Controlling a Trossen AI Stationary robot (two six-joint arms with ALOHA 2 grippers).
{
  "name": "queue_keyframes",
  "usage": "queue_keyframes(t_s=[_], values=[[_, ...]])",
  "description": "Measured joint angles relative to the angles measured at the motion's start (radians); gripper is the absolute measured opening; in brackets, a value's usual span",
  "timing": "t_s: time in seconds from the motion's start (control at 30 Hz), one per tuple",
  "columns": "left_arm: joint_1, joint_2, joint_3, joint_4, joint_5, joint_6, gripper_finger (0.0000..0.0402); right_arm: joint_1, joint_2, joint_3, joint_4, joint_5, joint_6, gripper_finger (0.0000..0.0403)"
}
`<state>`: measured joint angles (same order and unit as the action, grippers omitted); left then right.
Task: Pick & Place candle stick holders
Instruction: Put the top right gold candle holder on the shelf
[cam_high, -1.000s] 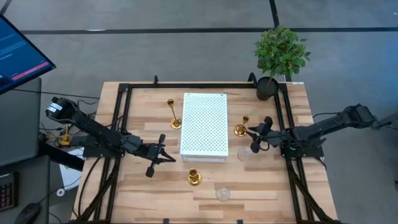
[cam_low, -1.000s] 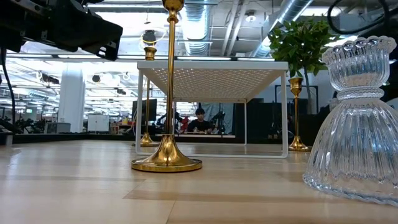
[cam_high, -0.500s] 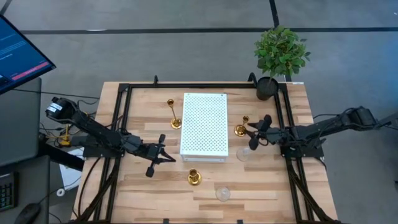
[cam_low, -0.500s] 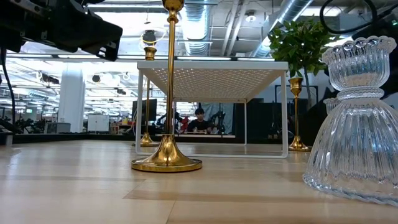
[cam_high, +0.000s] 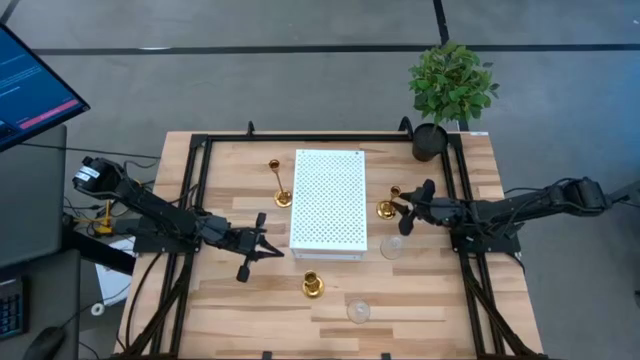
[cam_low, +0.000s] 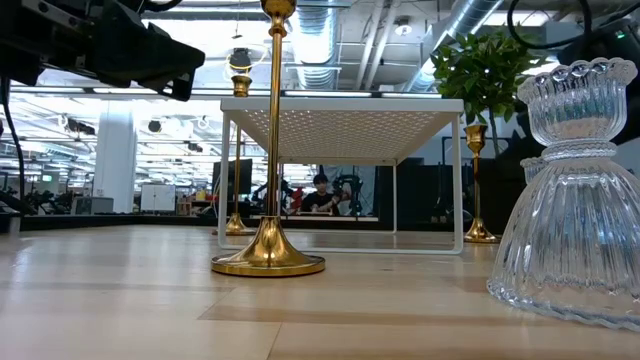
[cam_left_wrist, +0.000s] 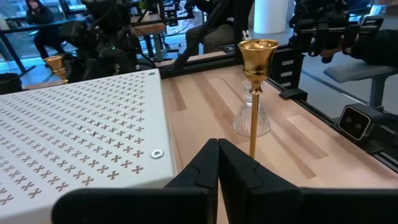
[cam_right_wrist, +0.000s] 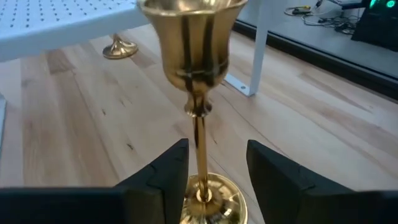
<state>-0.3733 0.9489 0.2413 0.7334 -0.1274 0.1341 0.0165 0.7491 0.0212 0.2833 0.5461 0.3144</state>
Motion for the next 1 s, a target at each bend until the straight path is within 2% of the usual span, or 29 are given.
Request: queue_keyframes(t_s=[0.5,0.63,0.87,1.0], values=[[0.000,0.000,0.000,0.000,0.000,0.000,0.0008,-0.006,0.163,0.000,0.126,0.001,0.000,0.0124],[0.000,0.000,0.000,0.000,0.001,0.000,0.0008,-0.006,0.187,0.000,0.163,0.001,0.000,0.0095],[0.000,0.000,0.000,0.000,0.001,0.000,0.0008,-0.006,0.188,0.000,0.180,0.004,-0.008,0.0018],[0.000,0.000,0.000,0.000,0.001,0.000,0.0008,-0.006,0.187,0.000,0.180,0.005,-0.011,0.0011]])
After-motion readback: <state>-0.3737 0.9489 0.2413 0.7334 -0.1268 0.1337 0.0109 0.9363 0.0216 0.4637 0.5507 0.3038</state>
